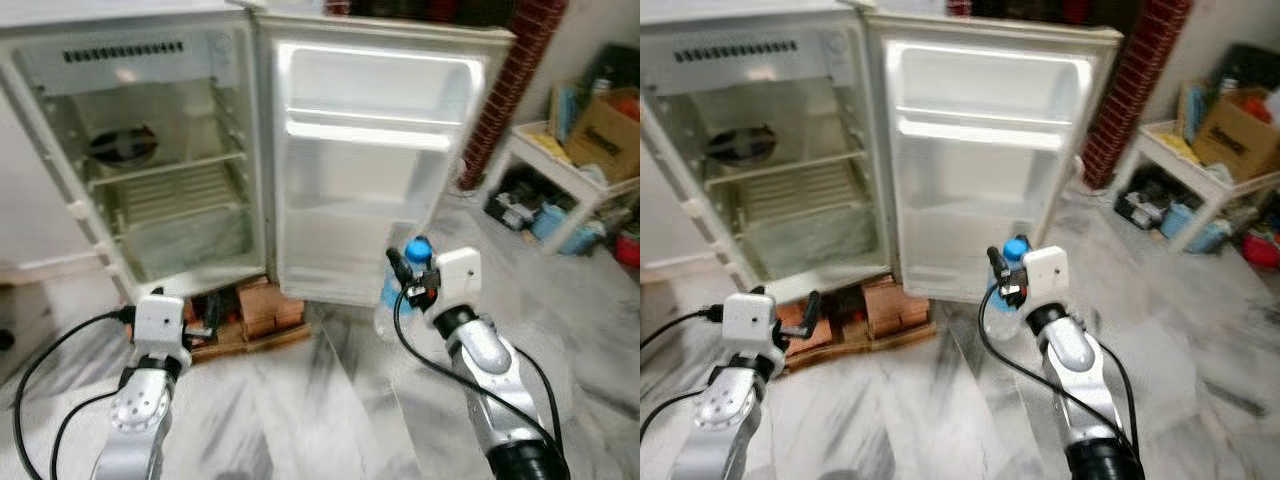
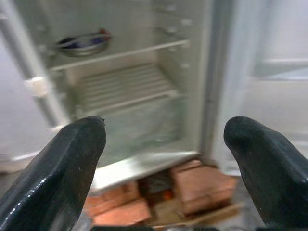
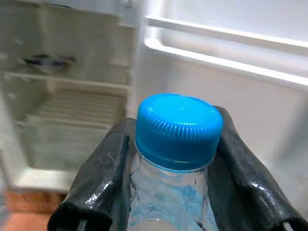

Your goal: Restocking fridge

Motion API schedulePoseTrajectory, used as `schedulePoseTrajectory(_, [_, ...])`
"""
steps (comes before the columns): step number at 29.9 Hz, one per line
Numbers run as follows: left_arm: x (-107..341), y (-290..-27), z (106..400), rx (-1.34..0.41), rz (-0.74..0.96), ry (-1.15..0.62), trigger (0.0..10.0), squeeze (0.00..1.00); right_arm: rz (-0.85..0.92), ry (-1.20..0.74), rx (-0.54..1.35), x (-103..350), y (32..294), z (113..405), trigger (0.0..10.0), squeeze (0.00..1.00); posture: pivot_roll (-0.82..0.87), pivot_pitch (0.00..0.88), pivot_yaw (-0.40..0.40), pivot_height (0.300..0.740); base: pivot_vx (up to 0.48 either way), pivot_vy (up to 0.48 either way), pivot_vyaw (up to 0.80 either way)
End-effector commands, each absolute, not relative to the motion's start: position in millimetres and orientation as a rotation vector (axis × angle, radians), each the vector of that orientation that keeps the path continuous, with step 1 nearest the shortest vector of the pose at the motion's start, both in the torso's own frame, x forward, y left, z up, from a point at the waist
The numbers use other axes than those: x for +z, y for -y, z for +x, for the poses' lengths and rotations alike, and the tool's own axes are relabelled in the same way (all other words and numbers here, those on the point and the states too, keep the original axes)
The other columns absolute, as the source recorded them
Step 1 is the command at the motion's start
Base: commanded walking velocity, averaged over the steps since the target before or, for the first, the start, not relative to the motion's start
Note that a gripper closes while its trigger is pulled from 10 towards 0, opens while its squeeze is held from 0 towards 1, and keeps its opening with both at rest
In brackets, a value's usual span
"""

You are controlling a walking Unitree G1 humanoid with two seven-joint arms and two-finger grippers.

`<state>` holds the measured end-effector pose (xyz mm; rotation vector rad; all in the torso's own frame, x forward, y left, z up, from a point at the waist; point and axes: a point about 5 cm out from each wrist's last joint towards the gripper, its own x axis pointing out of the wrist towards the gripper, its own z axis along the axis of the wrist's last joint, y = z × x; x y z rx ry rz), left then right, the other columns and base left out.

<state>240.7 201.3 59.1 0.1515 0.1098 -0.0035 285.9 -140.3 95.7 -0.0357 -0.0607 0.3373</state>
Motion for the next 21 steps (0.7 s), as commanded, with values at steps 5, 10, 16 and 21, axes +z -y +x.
schedulePoseTrajectory(5, [60.0, -199.9, 243.5, -0.011, 0.156, -0.111, 10.0, 0.00, -0.027, 0.084, 0.333, 102.9, 139.6, 291.4, 10.0, 0.00, 0.06, 0.000, -0.093, 0.740, 0.480, 0.000, 0.00])
schedulePoseTrajectory(10, [58.8, -198.5, 242.4, -0.011, 0.158, -0.116, 10.0, 0.00, -0.037, 0.074, 0.331, 100.8, 138.8, 289.8, 10.0, 0.00, 0.06, 0.017, -0.097, 0.740, 0.480, 0.000, 0.00])
schedulePoseTrajectory(16, [59.7, -197.3, 242.4, -0.014, 0.141, -0.111, 10.0, 0.00, -0.058, 0.057, 0.317, 98.3, 139.2, 290.2, 10.0, 0.00, 0.06, 0.045, -0.100, 0.740, 0.115, 0.000, 0.00])
schedulePoseTrajectory(21, [58.1, -198.3, 240.1, -0.027, 0.159, -0.119, 10.0, 0.00, -0.114, 0.032, 0.265, 94.4, 144.3, 293.2, 10.0, 0.00, 0.05, 0.058, -0.106, 0.740, 0.000, 0.000, 0.00])
